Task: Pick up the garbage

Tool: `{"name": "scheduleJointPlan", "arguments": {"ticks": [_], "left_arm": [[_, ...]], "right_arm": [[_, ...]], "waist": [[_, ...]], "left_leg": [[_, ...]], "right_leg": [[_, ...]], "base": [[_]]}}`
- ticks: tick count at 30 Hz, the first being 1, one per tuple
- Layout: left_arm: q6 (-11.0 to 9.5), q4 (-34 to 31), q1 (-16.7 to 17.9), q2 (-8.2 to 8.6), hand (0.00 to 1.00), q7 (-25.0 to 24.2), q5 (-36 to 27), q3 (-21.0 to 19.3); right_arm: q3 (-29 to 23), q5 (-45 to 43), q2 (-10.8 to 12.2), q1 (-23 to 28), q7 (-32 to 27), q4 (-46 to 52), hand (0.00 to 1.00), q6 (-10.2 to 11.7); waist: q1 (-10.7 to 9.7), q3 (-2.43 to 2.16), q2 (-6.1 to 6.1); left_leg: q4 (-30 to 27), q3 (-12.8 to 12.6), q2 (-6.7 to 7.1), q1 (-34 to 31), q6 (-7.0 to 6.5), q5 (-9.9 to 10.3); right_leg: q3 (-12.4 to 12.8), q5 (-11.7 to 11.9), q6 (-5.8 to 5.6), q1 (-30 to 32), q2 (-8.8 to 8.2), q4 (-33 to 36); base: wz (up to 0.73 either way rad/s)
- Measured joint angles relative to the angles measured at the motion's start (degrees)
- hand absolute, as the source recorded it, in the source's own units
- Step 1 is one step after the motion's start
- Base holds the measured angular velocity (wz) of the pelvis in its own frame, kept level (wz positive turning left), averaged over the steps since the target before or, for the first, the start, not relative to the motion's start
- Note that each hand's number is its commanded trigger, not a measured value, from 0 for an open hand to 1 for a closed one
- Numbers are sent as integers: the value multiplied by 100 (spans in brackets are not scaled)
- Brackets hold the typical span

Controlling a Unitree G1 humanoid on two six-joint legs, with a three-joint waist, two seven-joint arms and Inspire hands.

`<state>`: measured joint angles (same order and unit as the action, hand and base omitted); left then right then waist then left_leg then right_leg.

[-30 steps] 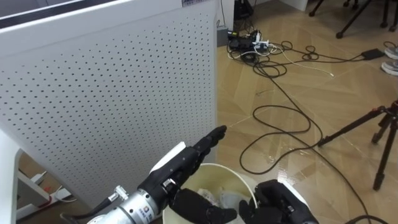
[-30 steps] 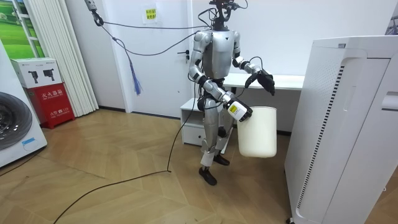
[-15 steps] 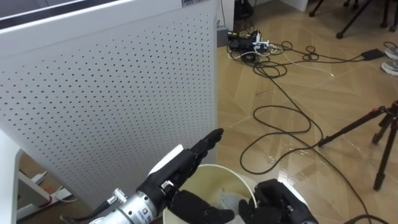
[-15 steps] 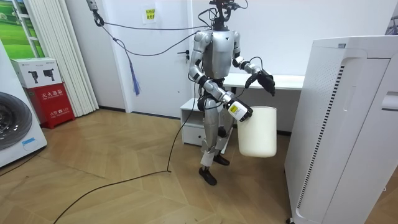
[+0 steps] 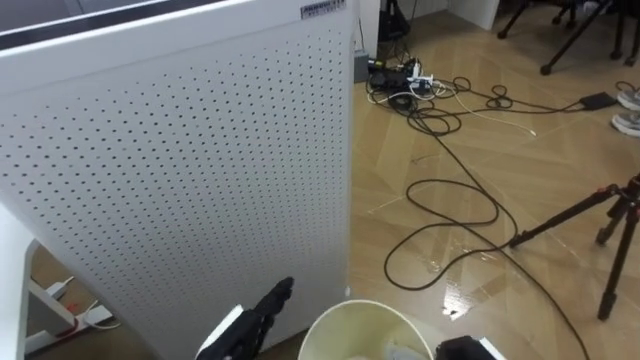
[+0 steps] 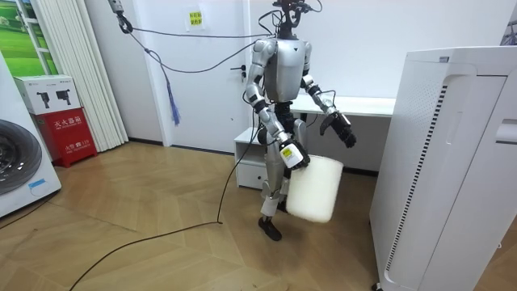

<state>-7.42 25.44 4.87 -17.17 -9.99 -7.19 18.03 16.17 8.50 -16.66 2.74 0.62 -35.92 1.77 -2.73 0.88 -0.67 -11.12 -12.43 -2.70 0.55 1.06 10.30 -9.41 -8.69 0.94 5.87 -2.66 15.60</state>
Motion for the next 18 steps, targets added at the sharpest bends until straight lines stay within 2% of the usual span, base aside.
{"name": "scheduleJointPlan", "arguments": {"ticks": [2, 5, 8, 11, 14, 17, 18], "left_arm": [[-8, 238, 50, 3, 0, 96, 0, 1], [-21, 724, 68, 9, 0, 203, -4, 2], [-26, 1197, 77, 11, 0, 266, -4, -8], [-40, 1636, 91, 37, 0, 300, -4, -152], [-147, 2062, 122, 90, 0, 381, -14, -295], [-208, 2564, 98, 147, 0, 407, -13, -430], [-217, 2786, 96, 193, 0, 434, -9, -519]], "right_arm": [[0, -2, -2, 83, -10, -58, 100, 0], [-4, -1, 6, 96, 62, -476, 100, 39], [-11, 57, 8, 120, 153, -956, 100, 52], [-223, 131, 96, 120, 166, -1244, 100, 111], [-306, 289, 93, 245, 141, -1296, 100, 167], [-360, 302, 116, 296, 135, -1541, 100, 367], [-428, 295, 148, 289, 123, -1736, 100, 439]], "waist": [[-4, 0, 31], [-9, -26, 67], [21, -34, 62], [16, -38, 57], [20, -38, 61], [14, -42, 72], [19, -57, 64]], "left_leg": [[18, -1, 1, 7, 0, 0], [32, 0, -3, 19, 0, 0], [54, 1, -11, 76, 1, 1], [55, 1, -13, 112, 1, 1], [84, 0, -16, 202, 1, 1], [121, 0, -25, 294, 3, 2], [157, 2, -28, 322, 5, 3]], "right_leg": [[-2, 0, 0, 0, 0, -2], [-3, 4, -2, -32, 6, -84], [5, 22, -9, -104, 35, -162], [36, 25, -7, -112, 44, -153], [35, 23, -7, -198, 50, -181], [34, 23, -7, -289, 68, -214], [42, 21, -6, -298, 74, -216]], "base": [[0], [2], [0], [-5], [0], [0], [0]]}}
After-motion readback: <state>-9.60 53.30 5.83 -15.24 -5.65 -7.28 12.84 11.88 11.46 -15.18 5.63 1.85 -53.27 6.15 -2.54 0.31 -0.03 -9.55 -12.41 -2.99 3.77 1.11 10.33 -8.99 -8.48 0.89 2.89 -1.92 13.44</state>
